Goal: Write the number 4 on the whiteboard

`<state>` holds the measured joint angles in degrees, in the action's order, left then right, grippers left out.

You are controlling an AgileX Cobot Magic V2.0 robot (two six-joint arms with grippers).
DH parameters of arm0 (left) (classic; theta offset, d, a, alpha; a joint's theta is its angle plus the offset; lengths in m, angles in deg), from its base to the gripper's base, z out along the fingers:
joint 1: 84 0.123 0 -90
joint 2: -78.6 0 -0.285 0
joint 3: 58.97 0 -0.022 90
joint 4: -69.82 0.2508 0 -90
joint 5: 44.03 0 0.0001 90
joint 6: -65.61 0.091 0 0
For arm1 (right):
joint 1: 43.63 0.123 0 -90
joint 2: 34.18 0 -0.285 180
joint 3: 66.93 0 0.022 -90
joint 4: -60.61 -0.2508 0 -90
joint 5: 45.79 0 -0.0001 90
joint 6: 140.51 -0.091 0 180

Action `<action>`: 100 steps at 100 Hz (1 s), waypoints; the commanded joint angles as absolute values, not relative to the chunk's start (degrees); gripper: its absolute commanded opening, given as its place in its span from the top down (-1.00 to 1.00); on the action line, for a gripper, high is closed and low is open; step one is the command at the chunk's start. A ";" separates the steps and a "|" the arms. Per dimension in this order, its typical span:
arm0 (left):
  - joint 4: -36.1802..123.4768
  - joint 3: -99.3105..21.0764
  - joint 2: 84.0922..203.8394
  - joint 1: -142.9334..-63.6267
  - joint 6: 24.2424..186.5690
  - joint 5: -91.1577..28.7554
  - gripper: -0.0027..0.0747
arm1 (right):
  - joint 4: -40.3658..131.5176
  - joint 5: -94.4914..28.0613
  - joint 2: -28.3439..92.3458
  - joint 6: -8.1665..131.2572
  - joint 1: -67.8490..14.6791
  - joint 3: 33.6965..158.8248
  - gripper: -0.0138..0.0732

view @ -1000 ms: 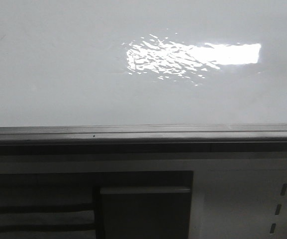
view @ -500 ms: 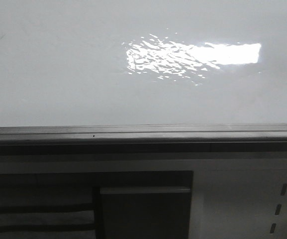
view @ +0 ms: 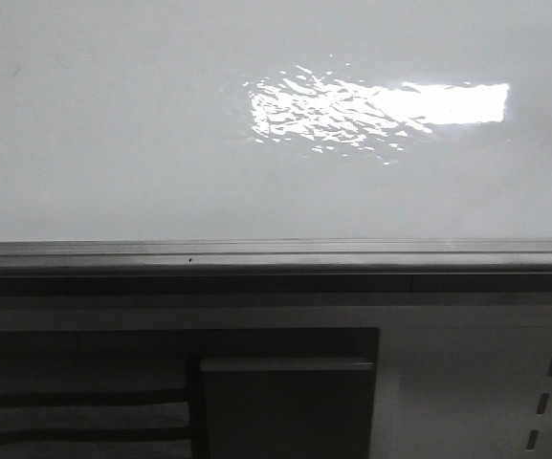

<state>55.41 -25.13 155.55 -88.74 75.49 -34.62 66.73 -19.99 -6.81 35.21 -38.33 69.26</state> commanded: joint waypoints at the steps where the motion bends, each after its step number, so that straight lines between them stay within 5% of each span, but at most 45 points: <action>1: 54.63 -26.79 155.09 -89.24 75.47 -38.74 0.88 | 67.05 -24.57 -5.86 35.18 -38.75 70.90 -0.32; 41: 57.87 -33.12 149.77 -91.63 85.03 -15.59 0.98 | 63.21 -6.14 -0.02 36.62 -37.87 80.83 -0.32; 71: 49.72 -40.04 149.36 -107.51 106.70 7.78 0.98 | 37.82 6.39 12.53 68.06 -33.00 90.07 -0.32; 100: 44.38 -42.38 149.36 -122.64 111.84 9.72 0.98 | 22.65 13.87 26.72 93.80 -25.78 94.37 -0.32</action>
